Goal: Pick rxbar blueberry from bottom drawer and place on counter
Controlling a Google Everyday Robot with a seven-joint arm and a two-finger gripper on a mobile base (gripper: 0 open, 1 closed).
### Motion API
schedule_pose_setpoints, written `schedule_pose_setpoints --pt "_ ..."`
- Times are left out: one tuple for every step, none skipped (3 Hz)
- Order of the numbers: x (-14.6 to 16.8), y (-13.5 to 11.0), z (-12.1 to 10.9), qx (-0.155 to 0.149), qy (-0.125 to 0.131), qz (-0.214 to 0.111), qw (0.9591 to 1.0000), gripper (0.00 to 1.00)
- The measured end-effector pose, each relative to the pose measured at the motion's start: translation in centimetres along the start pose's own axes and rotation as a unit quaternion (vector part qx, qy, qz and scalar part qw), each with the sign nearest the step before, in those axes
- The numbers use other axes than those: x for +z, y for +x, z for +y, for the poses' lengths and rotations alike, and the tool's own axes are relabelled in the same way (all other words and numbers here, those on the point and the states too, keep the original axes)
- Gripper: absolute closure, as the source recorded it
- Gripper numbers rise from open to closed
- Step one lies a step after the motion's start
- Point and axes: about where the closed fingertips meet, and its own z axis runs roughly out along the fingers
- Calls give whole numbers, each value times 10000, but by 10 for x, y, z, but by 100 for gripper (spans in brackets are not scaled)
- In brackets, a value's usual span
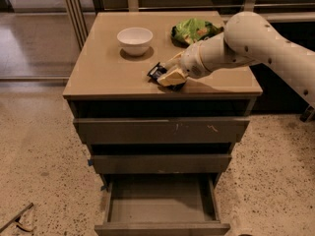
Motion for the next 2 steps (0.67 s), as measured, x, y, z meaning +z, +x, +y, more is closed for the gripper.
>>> schedule_pose_setpoints --pt "0 0 0 0 -1 0 10000 0" --pt "0 0 0 0 -1 0 10000 0"
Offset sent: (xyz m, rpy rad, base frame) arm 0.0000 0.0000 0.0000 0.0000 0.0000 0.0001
